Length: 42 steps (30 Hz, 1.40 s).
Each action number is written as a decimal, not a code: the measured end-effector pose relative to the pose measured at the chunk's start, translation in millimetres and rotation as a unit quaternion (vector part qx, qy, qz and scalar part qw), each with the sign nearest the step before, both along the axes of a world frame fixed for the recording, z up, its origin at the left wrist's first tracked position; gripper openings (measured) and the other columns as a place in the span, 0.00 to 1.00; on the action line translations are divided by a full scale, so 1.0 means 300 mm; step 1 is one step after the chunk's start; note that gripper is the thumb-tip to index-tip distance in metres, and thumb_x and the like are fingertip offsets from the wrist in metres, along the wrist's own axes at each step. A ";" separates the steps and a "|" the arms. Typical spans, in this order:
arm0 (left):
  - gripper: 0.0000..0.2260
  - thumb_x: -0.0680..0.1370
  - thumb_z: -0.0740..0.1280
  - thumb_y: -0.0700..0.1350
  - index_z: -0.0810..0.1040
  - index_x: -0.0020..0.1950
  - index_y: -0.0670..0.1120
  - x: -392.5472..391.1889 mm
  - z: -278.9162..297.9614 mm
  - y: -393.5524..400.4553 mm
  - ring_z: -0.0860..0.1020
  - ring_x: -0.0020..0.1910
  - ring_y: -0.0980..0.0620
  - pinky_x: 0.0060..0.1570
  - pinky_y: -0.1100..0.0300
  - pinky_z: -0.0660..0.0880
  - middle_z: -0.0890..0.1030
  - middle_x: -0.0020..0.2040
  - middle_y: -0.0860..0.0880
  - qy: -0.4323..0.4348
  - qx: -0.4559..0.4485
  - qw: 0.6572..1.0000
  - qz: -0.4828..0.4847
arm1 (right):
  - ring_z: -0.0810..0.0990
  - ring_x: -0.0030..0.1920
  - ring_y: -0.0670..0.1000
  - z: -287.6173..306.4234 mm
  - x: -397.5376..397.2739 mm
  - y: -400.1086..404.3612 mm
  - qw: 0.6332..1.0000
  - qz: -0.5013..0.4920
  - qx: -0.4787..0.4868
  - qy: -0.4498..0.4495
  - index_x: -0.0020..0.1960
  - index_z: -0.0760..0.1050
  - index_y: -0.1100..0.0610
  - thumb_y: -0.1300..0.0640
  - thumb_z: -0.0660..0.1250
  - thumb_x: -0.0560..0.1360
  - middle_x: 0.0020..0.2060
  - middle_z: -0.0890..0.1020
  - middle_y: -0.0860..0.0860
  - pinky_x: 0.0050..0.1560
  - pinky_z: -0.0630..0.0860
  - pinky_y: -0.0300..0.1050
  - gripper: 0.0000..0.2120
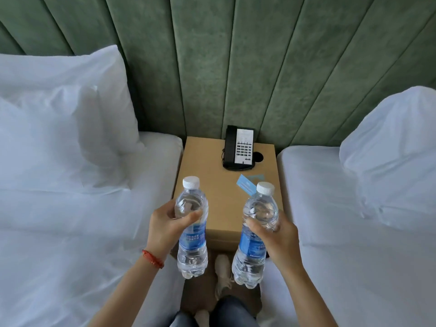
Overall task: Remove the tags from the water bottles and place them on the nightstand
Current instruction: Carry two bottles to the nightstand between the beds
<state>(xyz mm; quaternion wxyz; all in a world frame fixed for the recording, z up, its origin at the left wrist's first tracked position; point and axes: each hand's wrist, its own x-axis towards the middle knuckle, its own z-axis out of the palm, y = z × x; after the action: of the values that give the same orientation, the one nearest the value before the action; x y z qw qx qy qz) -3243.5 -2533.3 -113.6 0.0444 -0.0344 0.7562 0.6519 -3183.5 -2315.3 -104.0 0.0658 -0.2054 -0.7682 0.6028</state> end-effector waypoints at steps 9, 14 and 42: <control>0.12 0.62 0.77 0.45 0.81 0.42 0.50 -0.402 -0.061 0.064 0.80 0.35 0.63 0.32 0.72 0.74 0.84 0.37 0.59 -0.012 -0.049 0.998 0.024 | 0.82 0.42 0.44 -0.085 -0.452 0.083 0.997 0.073 -0.011 -0.011 0.49 0.76 0.48 0.44 0.74 0.56 0.40 0.84 0.46 0.45 0.79 0.47 0.23; 0.16 0.60 0.75 0.47 0.79 0.45 0.57 -0.561 -0.110 0.101 0.80 0.39 0.63 0.36 0.71 0.75 0.84 0.39 0.60 -0.029 -0.059 0.998 0.024 | 0.81 0.46 0.43 -0.149 -0.633 0.100 0.993 0.110 0.006 -0.030 0.55 0.73 0.48 0.47 0.75 0.56 0.45 0.82 0.44 0.46 0.77 0.40 0.28; 0.29 0.59 0.80 0.46 0.74 0.56 0.50 -1.004 -0.639 0.058 0.77 0.45 0.56 0.42 0.71 0.70 0.78 0.45 0.58 -0.095 -0.177 0.980 -0.017 | 0.74 0.46 0.29 -0.679 -1.058 -0.030 0.990 -0.001 0.054 -0.131 0.56 0.64 0.44 0.59 0.78 0.60 0.45 0.76 0.37 0.43 0.67 0.20 0.32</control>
<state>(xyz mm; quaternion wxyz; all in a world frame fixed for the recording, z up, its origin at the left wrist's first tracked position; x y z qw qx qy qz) -3544.7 -2516.1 -305.2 0.1203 -0.0902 0.8523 0.5010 -3500.9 -2324.2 -307.6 -0.0239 -0.2792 -0.8014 0.5284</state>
